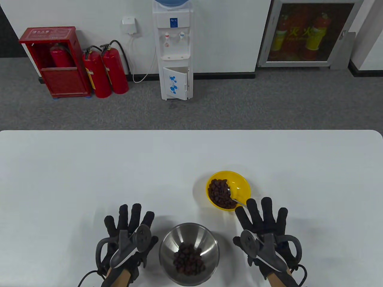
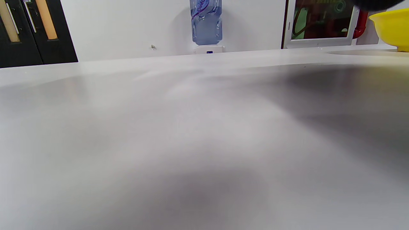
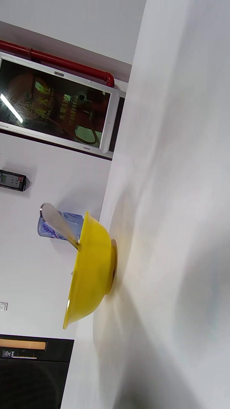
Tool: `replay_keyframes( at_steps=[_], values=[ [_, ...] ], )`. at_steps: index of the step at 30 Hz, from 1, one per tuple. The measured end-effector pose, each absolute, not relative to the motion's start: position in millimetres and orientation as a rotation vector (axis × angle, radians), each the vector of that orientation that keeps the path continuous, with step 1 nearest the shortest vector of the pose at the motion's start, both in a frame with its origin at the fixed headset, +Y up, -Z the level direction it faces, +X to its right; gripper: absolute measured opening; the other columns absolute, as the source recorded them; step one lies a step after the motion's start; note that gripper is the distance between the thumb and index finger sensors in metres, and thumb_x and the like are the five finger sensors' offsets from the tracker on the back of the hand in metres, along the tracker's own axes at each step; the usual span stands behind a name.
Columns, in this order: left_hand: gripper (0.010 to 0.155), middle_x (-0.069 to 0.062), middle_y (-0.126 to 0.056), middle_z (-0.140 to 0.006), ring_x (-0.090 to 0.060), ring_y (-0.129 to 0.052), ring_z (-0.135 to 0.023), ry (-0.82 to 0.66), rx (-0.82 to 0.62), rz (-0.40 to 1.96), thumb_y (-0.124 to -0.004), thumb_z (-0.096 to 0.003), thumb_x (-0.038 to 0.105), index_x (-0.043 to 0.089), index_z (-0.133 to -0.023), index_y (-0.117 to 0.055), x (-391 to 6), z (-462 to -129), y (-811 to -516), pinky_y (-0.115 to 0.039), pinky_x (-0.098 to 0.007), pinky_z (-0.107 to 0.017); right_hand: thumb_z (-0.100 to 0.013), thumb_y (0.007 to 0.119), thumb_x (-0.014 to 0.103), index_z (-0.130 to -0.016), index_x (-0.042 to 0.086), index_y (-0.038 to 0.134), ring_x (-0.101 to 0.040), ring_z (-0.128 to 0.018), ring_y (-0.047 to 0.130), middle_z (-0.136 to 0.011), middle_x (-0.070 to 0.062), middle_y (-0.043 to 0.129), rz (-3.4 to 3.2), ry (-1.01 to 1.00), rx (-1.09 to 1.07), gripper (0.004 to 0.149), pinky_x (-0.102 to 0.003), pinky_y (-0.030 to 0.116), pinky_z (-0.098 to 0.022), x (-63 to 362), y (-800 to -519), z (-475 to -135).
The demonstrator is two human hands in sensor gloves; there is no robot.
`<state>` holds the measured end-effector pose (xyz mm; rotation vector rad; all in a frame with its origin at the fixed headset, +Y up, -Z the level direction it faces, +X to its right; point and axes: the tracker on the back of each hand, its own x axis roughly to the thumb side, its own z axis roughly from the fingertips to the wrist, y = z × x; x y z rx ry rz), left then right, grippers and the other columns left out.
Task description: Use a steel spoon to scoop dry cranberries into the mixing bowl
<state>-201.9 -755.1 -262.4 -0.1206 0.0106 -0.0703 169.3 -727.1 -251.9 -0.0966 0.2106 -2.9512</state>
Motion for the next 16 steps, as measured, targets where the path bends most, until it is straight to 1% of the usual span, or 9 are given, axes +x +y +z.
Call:
replay_keyframes(
  at_steps=[16],
  values=[
    [0.077, 0.012, 0.0, -0.119, -0.029, -0.002, -0.114, 0.011, -0.138, -0.054, -0.057, -0.0389, 0.076, 0.057, -0.103, -0.019, -201.5, -263.0, -756.5, -0.002, -0.071, -0.069, -0.035, 0.07, 0.079, -0.104, 0.053, 0.021, -0.027, -0.11, 0.002, -0.113, 0.014, 0.0, -2.994, 0.158, -0.108, 0.088, -0.069, 0.013, -0.072, 168.8, -728.7, -252.7]
  ],
)
